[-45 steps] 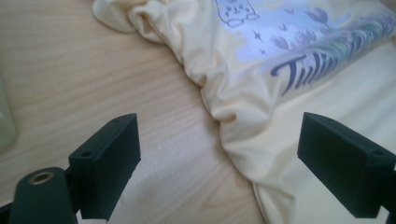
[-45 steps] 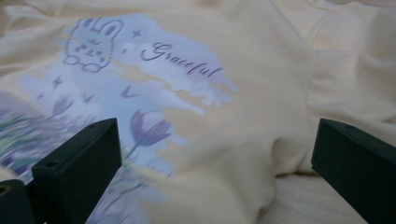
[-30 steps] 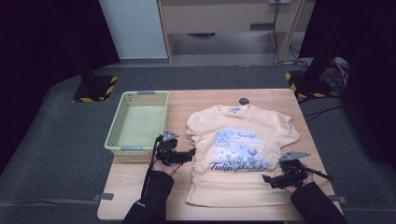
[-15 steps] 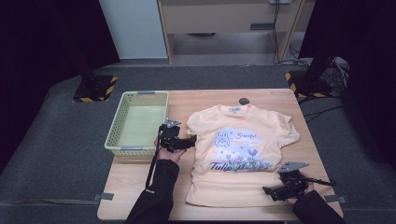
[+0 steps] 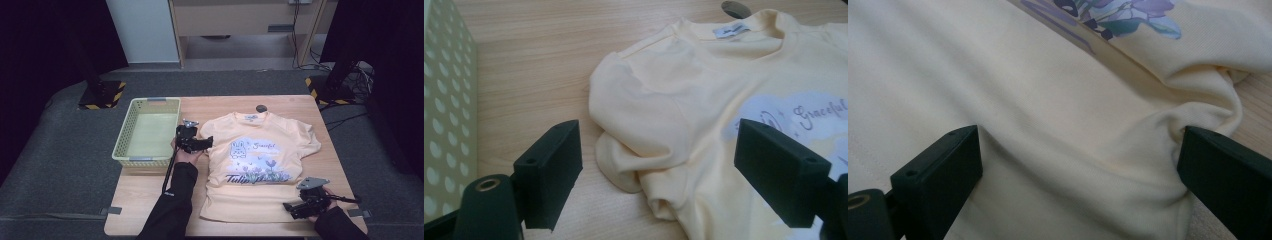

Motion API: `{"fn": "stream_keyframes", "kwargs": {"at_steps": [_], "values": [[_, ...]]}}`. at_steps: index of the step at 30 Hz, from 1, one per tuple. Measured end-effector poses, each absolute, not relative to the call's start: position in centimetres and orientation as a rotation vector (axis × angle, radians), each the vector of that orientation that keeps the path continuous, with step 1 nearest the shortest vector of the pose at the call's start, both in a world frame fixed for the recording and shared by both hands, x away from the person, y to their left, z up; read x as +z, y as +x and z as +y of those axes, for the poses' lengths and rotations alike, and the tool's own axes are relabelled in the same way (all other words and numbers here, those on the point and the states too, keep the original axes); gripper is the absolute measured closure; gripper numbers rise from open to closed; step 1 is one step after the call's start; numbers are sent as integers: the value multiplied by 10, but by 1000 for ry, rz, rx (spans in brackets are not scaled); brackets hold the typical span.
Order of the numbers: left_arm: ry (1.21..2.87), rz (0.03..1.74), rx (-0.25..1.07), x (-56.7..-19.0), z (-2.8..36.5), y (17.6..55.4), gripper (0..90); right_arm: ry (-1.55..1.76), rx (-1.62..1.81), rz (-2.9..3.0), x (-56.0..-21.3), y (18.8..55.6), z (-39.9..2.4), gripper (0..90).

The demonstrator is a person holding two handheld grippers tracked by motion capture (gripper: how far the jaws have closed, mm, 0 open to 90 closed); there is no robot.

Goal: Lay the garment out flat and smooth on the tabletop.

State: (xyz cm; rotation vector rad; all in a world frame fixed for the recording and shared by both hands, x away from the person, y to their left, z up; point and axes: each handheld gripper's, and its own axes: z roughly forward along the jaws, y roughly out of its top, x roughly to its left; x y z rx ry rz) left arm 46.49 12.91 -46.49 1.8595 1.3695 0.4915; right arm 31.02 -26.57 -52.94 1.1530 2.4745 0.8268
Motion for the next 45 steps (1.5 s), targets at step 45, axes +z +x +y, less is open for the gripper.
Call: {"fn": "stream_keyframes", "kwargs": {"at_steps": [45], "values": [[1820,1485,470,-526,125,520,520,1146,821,2485,-530,309,-267,8]]}}
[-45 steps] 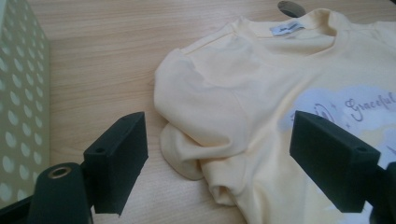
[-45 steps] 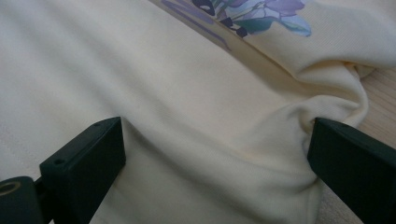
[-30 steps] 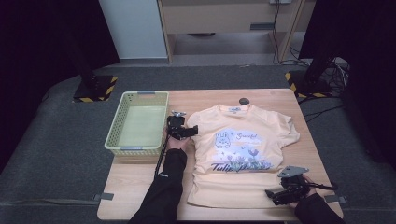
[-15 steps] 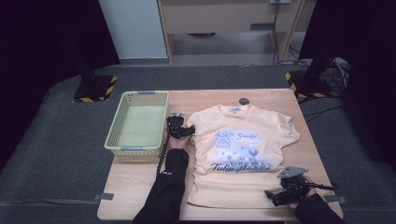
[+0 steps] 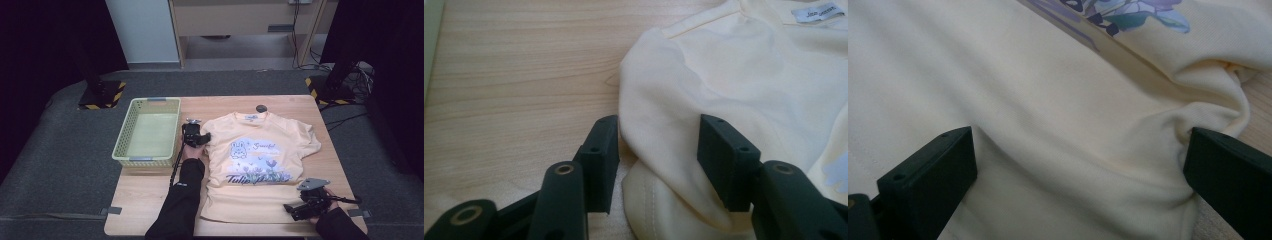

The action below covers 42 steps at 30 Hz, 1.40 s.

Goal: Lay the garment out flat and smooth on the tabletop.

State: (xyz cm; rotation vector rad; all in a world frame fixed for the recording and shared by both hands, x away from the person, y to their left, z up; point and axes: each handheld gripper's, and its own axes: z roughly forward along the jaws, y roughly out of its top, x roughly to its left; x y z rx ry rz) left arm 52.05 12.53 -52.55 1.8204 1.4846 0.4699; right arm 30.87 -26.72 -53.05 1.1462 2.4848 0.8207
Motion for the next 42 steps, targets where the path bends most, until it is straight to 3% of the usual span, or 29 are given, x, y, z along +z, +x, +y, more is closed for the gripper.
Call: {"fn": "stream_keyframes", "kwargs": {"at_steps": [13,17,26,33,42], "values": [[1829,1507,420,-528,122,523,787,1149,820,2485,-530,309,-267,7],[1825,1519,410,-527,121,524,832,1150,819,2485,-530,309,-267,8],[1802,1421,382,-499,113,518,846,1146,819,2488,-530,309,-267,9],[1863,1232,362,-469,66,503,846,1145,818,2488,-530,309,-267,8],[1956,1162,301,-486,15,497,843,1145,819,2488,-530,309,-267,8]]}}
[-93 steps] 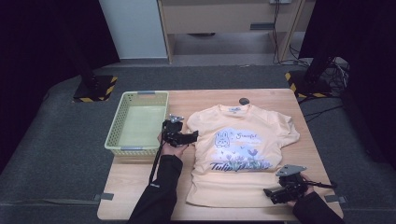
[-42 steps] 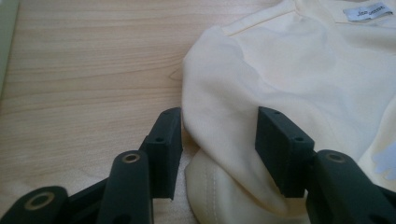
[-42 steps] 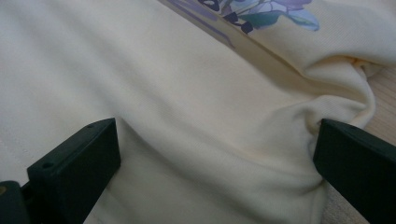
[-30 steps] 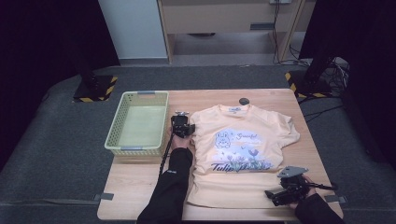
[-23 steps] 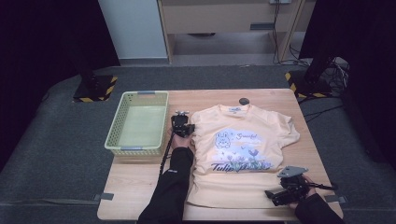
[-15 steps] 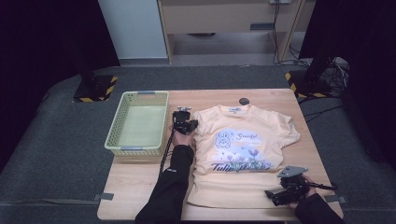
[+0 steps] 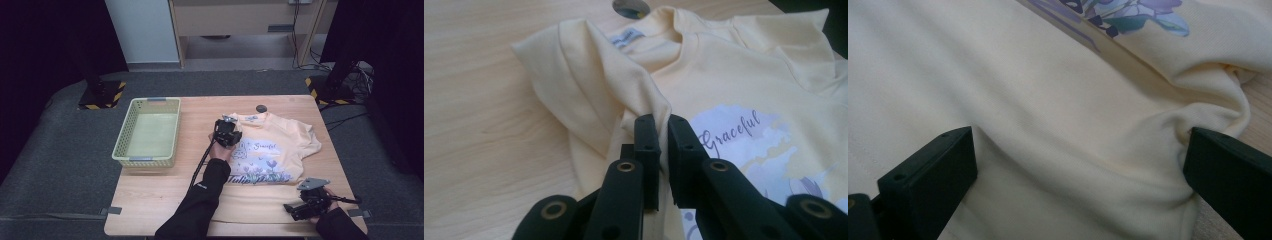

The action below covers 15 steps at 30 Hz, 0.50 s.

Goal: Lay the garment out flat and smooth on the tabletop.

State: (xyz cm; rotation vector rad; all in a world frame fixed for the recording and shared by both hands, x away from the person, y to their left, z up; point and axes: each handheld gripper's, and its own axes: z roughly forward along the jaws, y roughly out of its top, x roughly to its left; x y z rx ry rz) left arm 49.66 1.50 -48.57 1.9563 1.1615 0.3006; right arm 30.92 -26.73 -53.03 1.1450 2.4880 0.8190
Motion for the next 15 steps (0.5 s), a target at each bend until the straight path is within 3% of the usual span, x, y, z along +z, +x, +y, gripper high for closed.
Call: {"fn": "stream_keyframes", "kwargs": {"at_steps": [8,11,15], "values": [[1990,1120,202,-498,-3,495,811,1145,819,2488,-530,309,-267,8],[1934,1110,153,-493,2,493,705,1145,820,2487,-530,309,-267,8],[1913,1092,246,-476,12,489,592,1146,819,2487,-530,309,-267,8]]}}
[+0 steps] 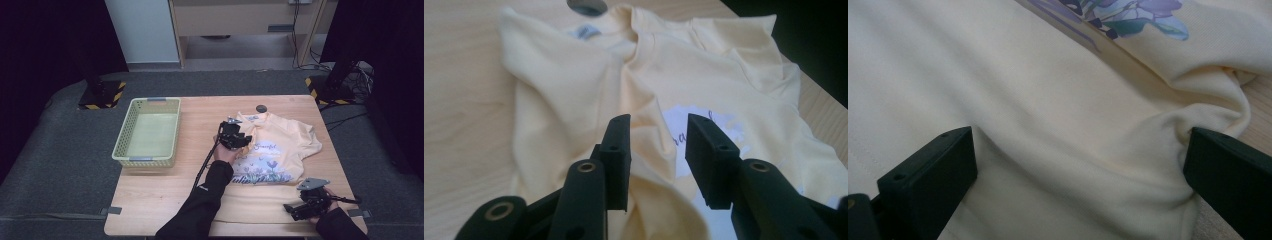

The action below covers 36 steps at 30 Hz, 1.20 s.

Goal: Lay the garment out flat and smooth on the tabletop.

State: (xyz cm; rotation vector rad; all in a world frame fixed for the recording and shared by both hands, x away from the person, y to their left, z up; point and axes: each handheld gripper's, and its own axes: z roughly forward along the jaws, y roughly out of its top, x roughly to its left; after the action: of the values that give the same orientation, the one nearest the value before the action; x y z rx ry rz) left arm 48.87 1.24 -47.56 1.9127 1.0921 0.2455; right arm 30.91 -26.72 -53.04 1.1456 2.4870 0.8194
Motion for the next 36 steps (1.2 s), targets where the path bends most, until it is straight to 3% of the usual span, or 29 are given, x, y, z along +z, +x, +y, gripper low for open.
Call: {"fn": "stream_keyframes", "kwargs": {"at_steps": [4,9,16,22,25,34,36], "values": [[1921,1085,319,-466,23,487,528,1148,820,2486,-530,309,-267,8],[1932,1097,291,-470,23,488,446,1148,819,2486,-530,309,-267,7],[1976,1095,294,-486,5,493,387,1146,819,2487,-530,309,-267,7],[2025,1121,313,-501,2,505,393,1145,819,2489,-530,309,-267,7],[2026,1134,274,-504,4,507,449,1144,819,2490,-530,309,-267,7],[2072,1137,271,-505,4,505,820,1144,818,2490,-530,309,-267,7],[2071,1143,267,-505,5,505,867,1144,818,2490,-530,309,-267,7]]}}
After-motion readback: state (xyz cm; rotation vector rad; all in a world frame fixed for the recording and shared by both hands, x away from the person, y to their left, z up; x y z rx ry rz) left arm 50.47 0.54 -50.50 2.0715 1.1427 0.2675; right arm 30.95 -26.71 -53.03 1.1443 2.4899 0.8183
